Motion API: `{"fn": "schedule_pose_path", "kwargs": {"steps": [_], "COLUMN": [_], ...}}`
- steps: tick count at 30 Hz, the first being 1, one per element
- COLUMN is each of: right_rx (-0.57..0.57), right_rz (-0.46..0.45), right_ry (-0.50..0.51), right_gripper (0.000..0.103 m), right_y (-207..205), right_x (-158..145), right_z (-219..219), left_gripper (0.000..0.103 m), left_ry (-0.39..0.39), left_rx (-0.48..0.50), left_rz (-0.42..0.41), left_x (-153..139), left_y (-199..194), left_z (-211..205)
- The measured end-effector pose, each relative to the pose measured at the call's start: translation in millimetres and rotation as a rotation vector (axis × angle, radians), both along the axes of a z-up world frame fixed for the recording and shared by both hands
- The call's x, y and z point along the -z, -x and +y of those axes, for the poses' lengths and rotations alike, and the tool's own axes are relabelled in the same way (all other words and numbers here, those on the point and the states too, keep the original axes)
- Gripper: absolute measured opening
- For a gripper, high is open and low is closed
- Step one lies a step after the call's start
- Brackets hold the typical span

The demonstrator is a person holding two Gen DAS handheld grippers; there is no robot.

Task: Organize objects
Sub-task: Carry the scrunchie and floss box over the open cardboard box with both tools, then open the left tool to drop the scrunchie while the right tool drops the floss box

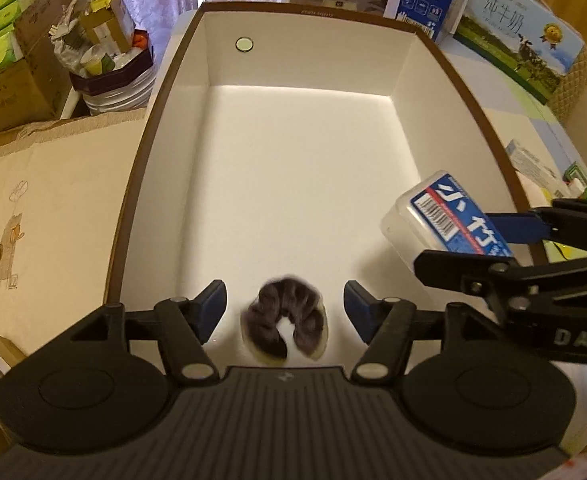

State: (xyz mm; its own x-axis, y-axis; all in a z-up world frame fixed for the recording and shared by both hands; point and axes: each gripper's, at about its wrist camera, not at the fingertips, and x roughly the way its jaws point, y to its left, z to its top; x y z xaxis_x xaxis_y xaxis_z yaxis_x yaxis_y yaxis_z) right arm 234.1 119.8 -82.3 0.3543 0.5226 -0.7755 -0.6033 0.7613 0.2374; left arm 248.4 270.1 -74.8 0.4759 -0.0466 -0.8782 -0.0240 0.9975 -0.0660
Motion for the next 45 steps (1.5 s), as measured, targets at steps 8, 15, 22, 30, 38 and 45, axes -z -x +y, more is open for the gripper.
{"fn": "schedule_pose_path", "kwargs": {"steps": [8, 15, 22, 30, 38, 45], "right_rx": [-0.007, -0.034, -0.039, -0.023, 0.021, 0.056], "right_rz": [-0.031, -0.052, -0.043, -0.039, -0.038, -0.022], "right_ry": [0.041, 0.032, 0.016, 0.004, -0.017, -0.024], "right_gripper": [0.055, 0.068, 0.072, 0.073, 0.073, 0.073], "right_y": [-2.1, 1.1, 9.1, 24.6, 38.9, 50.4], "right_x": [2.2, 1.2, -11.3, -30.1, -42.9, -45.2], "right_z": [6.2, 4.3, -3.2, -19.1, -40.0, -60.3], "left_gripper": [0.069, 0.072, 0.078, 0.084, 0.086, 0.086], "left_ry": [-0.040, -0.042, -0.035, -0.023, -0.010, -0.012], "left_rx": [0.003, -0.001, -0.004, -0.006, -0.023, -0.009], "left_rz": [-0.009, -0.012, -0.024, -0.061, -0.083, -0.079], "left_x": [-7.4, -8.7, -16.8, -37.9, -54.3, -56.1], "left_y": [2.4, 5.3, 14.6, 27.6, 40.8, 49.1], "left_z": [0.7, 3.0, 3.2, 1.0, -3.8, -19.2]}}
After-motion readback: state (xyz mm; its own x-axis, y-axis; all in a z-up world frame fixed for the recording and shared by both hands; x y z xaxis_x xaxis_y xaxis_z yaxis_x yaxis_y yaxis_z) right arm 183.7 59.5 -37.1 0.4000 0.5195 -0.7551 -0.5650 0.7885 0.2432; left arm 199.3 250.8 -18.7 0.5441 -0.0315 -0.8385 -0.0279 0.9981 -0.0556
